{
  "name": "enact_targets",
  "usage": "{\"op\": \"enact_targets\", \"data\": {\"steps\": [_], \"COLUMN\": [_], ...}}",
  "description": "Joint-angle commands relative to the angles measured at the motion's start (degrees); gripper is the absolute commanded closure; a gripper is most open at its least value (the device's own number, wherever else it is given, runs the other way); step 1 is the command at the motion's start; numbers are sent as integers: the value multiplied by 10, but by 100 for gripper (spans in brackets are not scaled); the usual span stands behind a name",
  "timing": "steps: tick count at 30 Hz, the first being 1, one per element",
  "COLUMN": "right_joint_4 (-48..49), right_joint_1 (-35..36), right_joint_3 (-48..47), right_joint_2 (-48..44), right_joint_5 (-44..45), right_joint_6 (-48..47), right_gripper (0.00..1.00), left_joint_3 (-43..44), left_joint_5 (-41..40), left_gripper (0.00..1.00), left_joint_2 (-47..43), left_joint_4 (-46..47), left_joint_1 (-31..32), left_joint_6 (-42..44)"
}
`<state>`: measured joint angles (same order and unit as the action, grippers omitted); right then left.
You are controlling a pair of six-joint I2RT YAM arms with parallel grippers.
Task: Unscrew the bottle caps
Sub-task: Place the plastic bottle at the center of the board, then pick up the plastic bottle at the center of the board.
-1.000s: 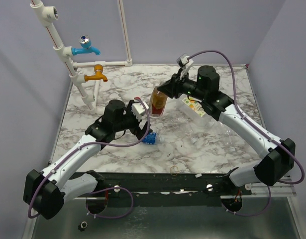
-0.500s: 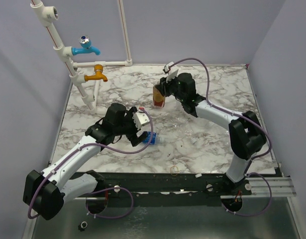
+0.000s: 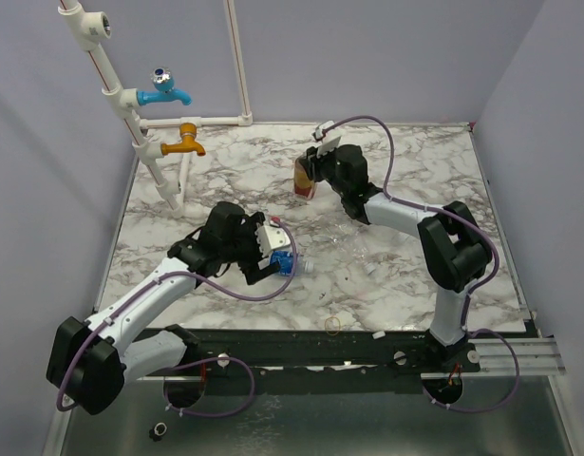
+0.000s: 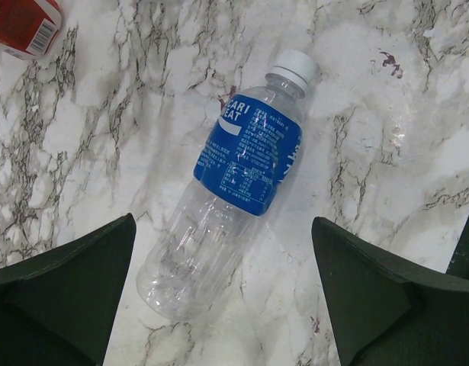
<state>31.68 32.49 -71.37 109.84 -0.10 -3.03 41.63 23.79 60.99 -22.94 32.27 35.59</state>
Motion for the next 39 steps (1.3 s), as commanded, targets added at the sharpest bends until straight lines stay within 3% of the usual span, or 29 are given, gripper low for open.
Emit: {"op": "enact_targets", "data": {"steps": [1,6,20,32,39], "right_joint_4": [-5,-25,-107,-203,-260], "right_joint_1": [-4,-4,-4,-3,-3], "right_joint_3": [2,12,58,119,151], "right_joint_2": [8,-15,-165,-297,-372], "right_joint_5": [13,8,-34,-86,-63], "right_joint_6": [20,50,118,188,210], "right_gripper": [68,42,0,0,2], "left_joint_3": [-1,15,44,99,113], "left_joint_5": [23,26,-17,10,42], "left_gripper": [1,1,2,1,1], "left_joint_2": [21,54,147,240,297], "left_joint_4": [-17,-25,-44,-46,-71], "left_joint_1": [0,0,0,1,12], "left_joint_6": [44,64,146,217,266]}}
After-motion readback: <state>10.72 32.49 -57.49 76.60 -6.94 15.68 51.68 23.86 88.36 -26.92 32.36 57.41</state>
